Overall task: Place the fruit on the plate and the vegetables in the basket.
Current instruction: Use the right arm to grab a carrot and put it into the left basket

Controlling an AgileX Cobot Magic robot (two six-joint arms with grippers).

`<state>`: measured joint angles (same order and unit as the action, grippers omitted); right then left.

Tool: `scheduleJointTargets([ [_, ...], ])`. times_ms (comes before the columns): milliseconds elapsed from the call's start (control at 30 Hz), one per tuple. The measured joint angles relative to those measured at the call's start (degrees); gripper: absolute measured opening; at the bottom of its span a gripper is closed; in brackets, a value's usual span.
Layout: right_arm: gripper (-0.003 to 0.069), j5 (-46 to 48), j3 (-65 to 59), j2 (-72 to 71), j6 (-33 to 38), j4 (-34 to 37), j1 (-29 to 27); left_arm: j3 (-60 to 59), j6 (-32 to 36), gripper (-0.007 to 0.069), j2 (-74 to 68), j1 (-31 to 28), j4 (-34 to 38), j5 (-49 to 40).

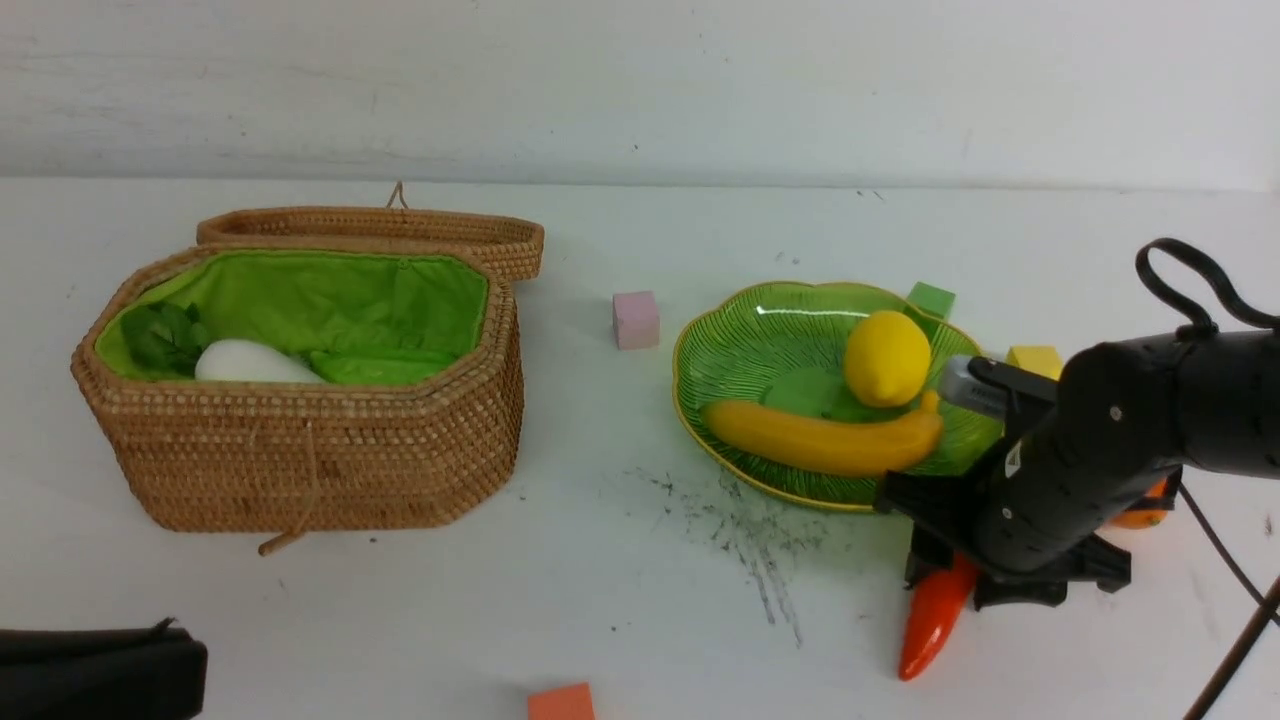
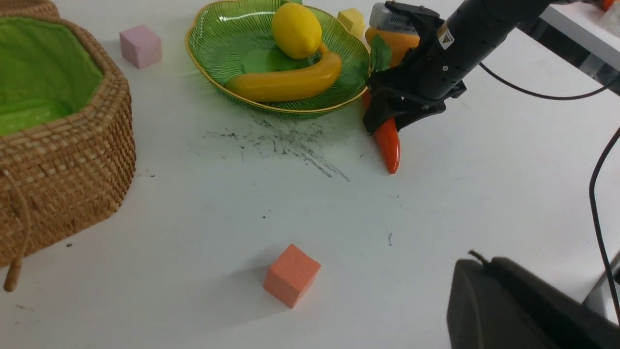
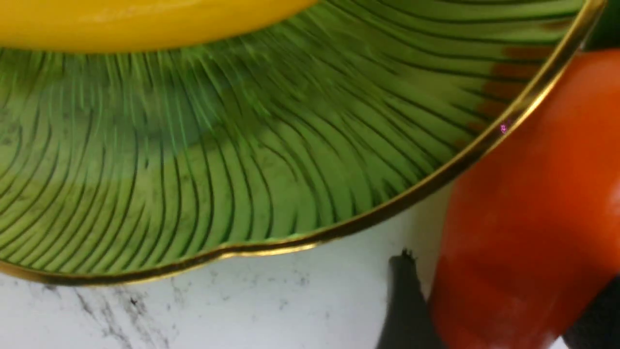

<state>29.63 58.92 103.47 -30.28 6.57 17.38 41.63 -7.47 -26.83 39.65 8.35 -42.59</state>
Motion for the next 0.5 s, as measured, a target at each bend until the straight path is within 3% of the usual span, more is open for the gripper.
scheduleJointTargets([
  [100,0.0322,0.63,0.00,0.01,-1.47,0.00,0.00,0.00,0.00,-0.0006,0.00,0.00,0.00,-0.50],
  [500,0.0320,4.98,0.00,-0.98,-3.98,0.00,0.00,0.00,0.00,-0.0006,0.00,0.00,0.12,-0.63],
])
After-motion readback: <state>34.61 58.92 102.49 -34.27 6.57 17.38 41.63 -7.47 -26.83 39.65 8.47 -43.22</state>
